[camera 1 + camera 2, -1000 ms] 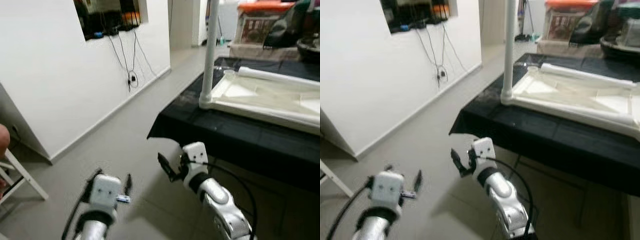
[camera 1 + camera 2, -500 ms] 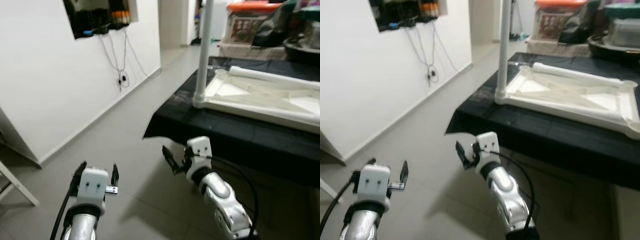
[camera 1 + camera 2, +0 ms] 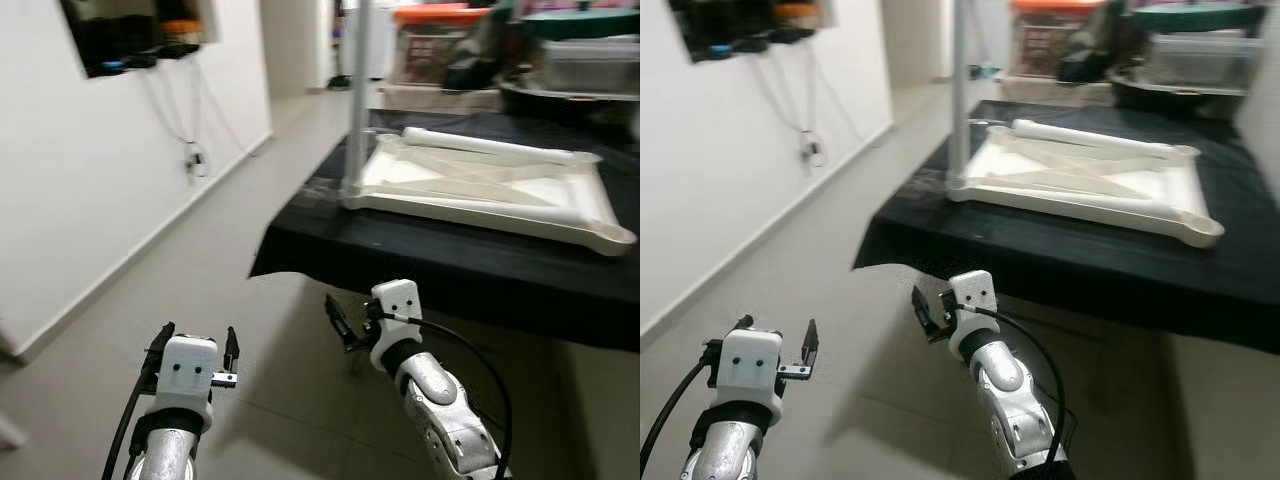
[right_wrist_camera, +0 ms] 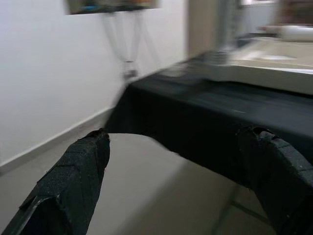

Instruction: Building children table

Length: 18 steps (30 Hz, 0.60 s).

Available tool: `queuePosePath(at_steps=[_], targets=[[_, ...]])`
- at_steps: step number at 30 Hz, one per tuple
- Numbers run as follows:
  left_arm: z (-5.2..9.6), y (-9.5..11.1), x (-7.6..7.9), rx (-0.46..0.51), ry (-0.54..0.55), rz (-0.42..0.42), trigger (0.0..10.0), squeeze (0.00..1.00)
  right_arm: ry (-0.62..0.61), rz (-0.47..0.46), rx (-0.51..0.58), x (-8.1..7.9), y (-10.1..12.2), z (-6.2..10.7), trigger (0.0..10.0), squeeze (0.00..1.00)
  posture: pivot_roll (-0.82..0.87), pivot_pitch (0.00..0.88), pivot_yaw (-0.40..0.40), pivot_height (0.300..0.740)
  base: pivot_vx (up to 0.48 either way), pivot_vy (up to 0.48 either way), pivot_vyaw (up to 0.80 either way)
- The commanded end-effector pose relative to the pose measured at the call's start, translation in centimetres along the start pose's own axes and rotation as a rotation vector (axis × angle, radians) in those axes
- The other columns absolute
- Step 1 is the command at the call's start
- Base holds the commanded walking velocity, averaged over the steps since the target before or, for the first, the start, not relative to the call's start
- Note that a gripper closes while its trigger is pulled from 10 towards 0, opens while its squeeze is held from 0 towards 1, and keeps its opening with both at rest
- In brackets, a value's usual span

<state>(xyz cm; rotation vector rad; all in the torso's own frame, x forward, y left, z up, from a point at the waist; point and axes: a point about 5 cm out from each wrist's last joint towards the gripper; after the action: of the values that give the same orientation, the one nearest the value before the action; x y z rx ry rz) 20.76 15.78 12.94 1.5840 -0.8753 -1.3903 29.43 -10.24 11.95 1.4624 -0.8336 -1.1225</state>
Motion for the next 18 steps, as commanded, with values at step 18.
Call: queuePosePath(at_steps=[18], targets=[[-0.8, 0.7, -4.1, 0.009, 0.243, -0.088, 10.0, 0.00, -0.002, 0.000, 0.069, 0.1, 1.6, -1.6, 10.0, 0.00, 0.04, 0.000, 0.019, 0.740, 0.000, 0.000, -0.27]])
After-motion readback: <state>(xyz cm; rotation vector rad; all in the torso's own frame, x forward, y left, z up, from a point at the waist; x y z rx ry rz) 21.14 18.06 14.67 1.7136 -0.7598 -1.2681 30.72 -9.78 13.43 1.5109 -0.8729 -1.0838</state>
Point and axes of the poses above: a point about 5 cm out from each wrist's last joint towards the gripper, its own z axis pointing back from the gripper into the wrist, its own y axis along the axis of the wrist's last joint, x = y × z, and after that the axes turned 12 degrees about -z, right-handed
